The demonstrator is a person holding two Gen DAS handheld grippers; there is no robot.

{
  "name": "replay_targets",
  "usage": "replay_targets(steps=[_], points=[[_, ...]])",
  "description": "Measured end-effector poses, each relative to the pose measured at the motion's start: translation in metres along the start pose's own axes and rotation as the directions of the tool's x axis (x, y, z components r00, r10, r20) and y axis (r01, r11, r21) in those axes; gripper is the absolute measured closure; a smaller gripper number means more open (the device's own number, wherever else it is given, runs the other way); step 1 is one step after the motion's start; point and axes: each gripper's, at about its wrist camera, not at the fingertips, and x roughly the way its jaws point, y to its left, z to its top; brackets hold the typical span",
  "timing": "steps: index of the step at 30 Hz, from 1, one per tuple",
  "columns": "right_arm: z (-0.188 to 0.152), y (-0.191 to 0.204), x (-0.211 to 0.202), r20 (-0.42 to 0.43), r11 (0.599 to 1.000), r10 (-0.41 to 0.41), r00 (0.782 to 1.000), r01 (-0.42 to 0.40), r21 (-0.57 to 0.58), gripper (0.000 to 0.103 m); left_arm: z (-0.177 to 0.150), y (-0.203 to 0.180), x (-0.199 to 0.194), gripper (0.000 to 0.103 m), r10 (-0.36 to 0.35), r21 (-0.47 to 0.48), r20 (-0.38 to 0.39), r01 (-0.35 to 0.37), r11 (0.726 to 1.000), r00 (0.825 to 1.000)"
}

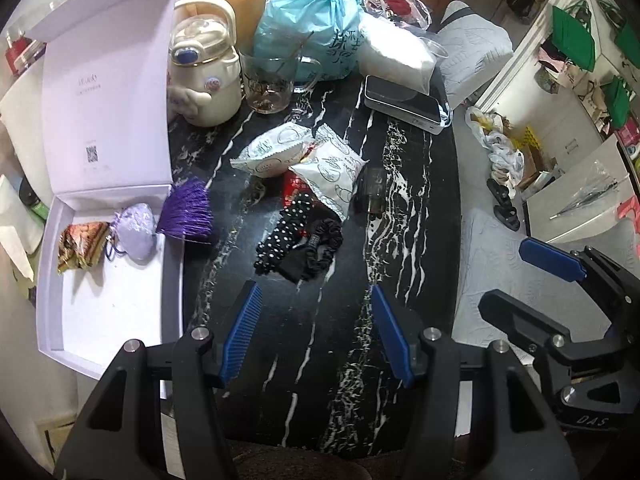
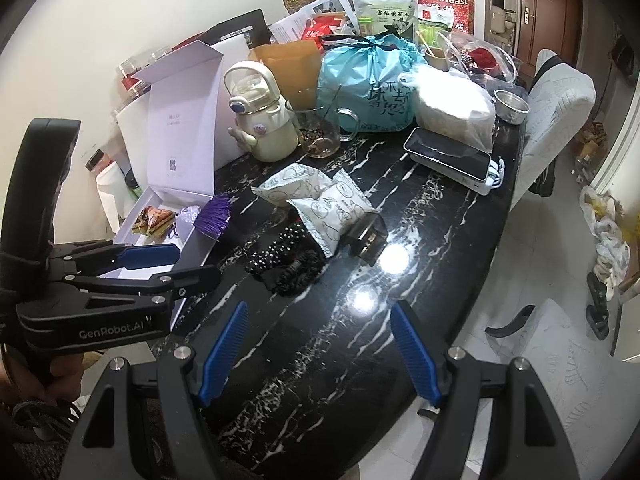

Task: Organize objects

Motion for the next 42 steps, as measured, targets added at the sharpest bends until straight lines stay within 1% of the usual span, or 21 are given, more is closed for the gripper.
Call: replay_targets(steps=[4,9,13,14,17,20,21,23,25,31,35,37,40,42], points=[[-0.003,-0.012,0.004,-0.003,1.0,0.01,1.0,-0.01,0.018,0.029,-0.005,-0.006,0.006,0.047,0.001,-0.008,-0.002,-0.001,1.0,1.0],[0.0,-0.019,0.015,-0.008,0.999,0.021,1.0,-0.021,0.048,0.029,-0.004,-0.006,0.022,0.047,-0.008,0.007,-0.049,0.009,1.0,0.999],[0.006,-0.022,0.03,-0.024,0.996,0.021,1.0,-0.019,0.087,0.029,0.005,0.002,0.042,0.047,-0.011,0.016,-0.092,0.013,1.0,0.996],[0.008,-0.022,0.034,-0.025,0.996,0.021,0.999,-0.018,0.092,0.029,0.009,0.004,0.048,0.047,-0.002,0.022,-0.103,0.004,1.0,0.995],[0.013,-0.025,0.046,-0.032,0.993,0.013,0.999,-0.01,0.115,0.029,0.02,0.007,0.063,0.047,0.01,0.056,-0.108,-0.004,0.998,0.994],[0.018,-0.029,0.061,-0.058,0.989,0.013,0.998,-0.005,0.147,0.029,0.029,0.013,0.077,0.047,-0.007,0.051,-0.123,0.014,0.999,0.992],[0.02,-0.03,0.066,-0.064,0.988,0.01,0.998,0.0,0.152,0.029,0.031,0.015,0.079,0.047,-0.011,0.044,-0.113,0.016,0.999,0.994],[0.025,-0.033,0.075,-0.068,0.987,-0.004,0.998,0.014,0.157,0.029,0.037,0.018,0.084,0.047,-0.007,0.05,-0.098,0.012,0.999,0.995],[0.028,-0.035,0.083,-0.072,0.986,-0.007,0.997,0.019,0.163,0.029,0.041,0.021,0.092,0.047,0.0,0.06,-0.104,0.006,0.998,0.995],[0.038,-0.037,0.109,-0.099,0.984,-0.013,0.995,0.03,0.174,0.029,0.045,0.031,0.12,0.047,-0.015,0.068,-0.133,0.025,0.997,0.991],[0.044,-0.041,0.126,-0.12,0.981,-0.047,0.992,0.068,0.18,0.029,0.047,0.037,0.141,0.047,-0.016,0.083,-0.149,0.028,0.996,0.989],[0.046,-0.043,0.132,-0.122,0.981,-0.051,0.991,0.073,0.182,0.029,0.049,0.038,0.148,0.048,-0.021,0.088,-0.153,0.035,0.995,0.988],[0.051,-0.048,0.145,-0.135,0.979,-0.043,0.99,0.068,0.191,0.03,0.051,0.036,0.158,0.048,-0.022,0.123,-0.151,0.041,0.992,0.988],[0.054,-0.052,0.153,-0.142,0.977,-0.051,0.989,0.078,0.198,0.03,0.053,0.035,0.168,0.049,-0.023,0.137,-0.164,0.046,0.99,0.986]])
